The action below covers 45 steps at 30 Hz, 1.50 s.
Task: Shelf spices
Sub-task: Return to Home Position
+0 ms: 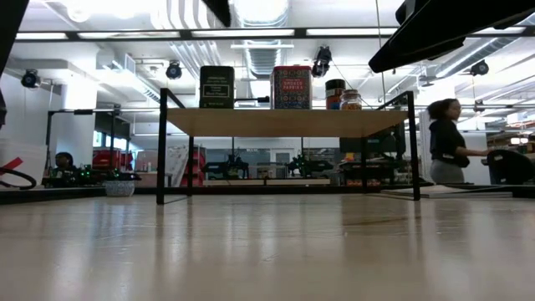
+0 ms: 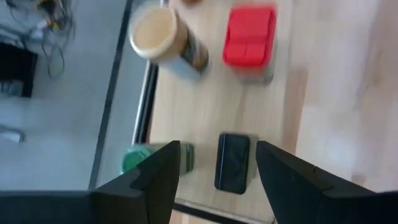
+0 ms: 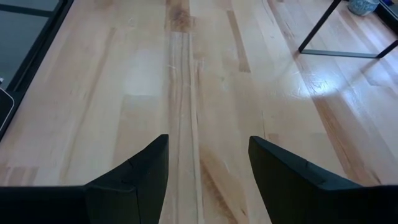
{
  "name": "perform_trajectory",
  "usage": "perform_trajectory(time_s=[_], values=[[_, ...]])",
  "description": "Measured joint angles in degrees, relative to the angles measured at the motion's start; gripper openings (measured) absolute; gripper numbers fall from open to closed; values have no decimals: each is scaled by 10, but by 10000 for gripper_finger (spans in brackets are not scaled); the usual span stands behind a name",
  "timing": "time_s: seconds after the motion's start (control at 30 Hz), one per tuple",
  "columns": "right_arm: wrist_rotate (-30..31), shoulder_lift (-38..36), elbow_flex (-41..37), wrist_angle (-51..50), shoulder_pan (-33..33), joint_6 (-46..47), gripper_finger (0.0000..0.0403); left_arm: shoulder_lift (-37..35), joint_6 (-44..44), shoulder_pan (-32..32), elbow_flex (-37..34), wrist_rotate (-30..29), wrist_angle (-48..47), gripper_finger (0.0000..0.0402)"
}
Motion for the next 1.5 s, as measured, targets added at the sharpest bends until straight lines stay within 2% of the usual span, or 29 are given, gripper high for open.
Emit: perform_trajectory(time_s=[0.17,0.33,0.5,0.7,0.8,0.93,1.03,1.1,1.17,1.27,1.43,1.5], values=[[0,0,0,0,0,0,199,-2,-7,-24,77,4,8,194],[-3,0,0,4,0,0,199,-58,-21,-63,44,40,105,186],[-4,-8,-1,3,5,0,199,-84,-38,-119,34,40,149,177],[2,-60,-1,14,21,-7,199,-83,-54,-202,28,19,164,162],[16,-91,0,26,37,-18,199,-79,-54,-242,7,15,198,156],[64,-125,-2,46,72,-52,199,-80,-50,-288,-51,15,300,153],[116,-154,-15,103,114,-115,199,-80,-38,-316,-103,16,367,153],[119,-172,-31,170,139,-181,199,-80,-27,-329,-138,16,403,151],[83,-195,-49,237,157,-245,199,-84,-19,-339,-176,16,442,148],[-76,-237,-81,300,161,-294,199,-102,-8,-351,-244,16,525,143],[-280,-312,-134,304,130,-249,199,-162,-9,-356,-398,49,693,132],[-310,-336,-165,300,121,-236,199,-188,-14,-356,-463,53,760,128]])
